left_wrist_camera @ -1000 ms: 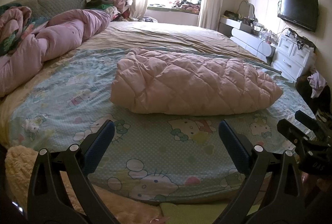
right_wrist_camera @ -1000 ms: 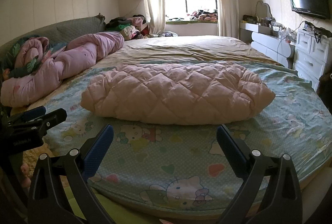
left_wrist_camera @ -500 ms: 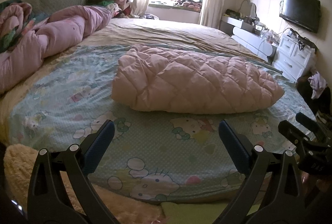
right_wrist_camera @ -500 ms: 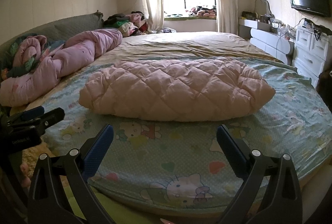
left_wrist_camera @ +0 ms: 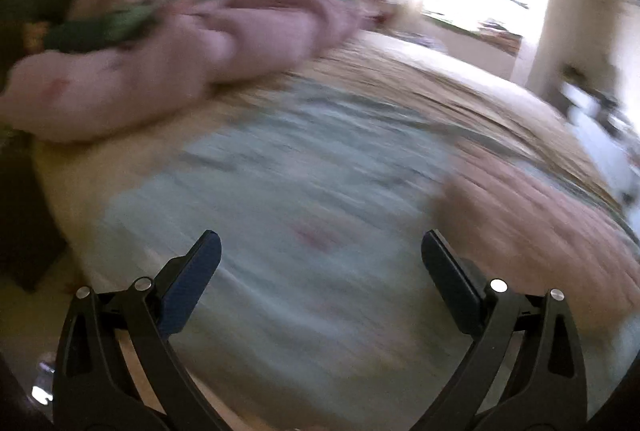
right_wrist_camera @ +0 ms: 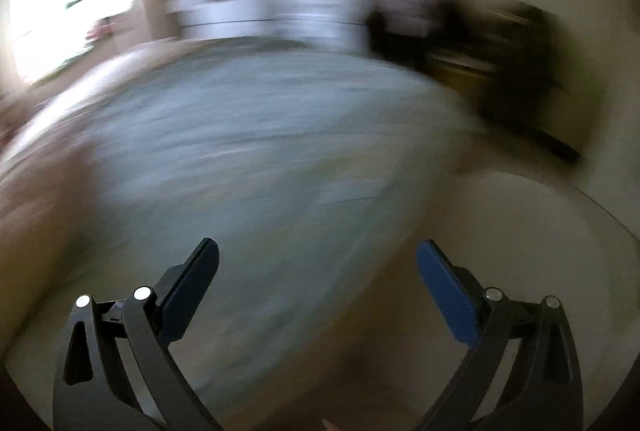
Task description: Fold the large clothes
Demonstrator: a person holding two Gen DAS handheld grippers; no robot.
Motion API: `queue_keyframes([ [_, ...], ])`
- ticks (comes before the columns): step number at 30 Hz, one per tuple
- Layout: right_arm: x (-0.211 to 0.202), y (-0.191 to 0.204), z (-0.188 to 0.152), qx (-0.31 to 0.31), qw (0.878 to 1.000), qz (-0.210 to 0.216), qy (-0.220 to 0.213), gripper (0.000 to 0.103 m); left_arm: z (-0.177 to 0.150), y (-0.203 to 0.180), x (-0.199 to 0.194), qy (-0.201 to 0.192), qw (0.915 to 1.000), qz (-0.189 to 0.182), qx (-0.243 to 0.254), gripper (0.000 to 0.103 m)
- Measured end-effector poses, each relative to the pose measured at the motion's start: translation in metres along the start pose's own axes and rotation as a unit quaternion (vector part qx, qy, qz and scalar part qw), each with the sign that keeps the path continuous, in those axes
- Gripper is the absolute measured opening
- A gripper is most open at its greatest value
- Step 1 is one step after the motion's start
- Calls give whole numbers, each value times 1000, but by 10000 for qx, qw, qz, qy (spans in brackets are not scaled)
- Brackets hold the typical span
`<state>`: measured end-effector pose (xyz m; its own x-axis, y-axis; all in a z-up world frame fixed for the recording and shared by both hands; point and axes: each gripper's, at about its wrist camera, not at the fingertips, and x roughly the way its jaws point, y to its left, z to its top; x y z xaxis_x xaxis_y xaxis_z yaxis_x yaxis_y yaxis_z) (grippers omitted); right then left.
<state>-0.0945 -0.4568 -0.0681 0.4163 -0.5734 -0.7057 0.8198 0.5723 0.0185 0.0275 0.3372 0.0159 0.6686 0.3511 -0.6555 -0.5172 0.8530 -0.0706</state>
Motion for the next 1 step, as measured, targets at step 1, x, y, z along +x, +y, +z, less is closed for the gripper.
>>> queue_keyframes([
  [1, 21, -31, 8, 220, 9986, -473, 85, 99, 20, 27, 24, 112, 9990, 372, -203, 94],
])
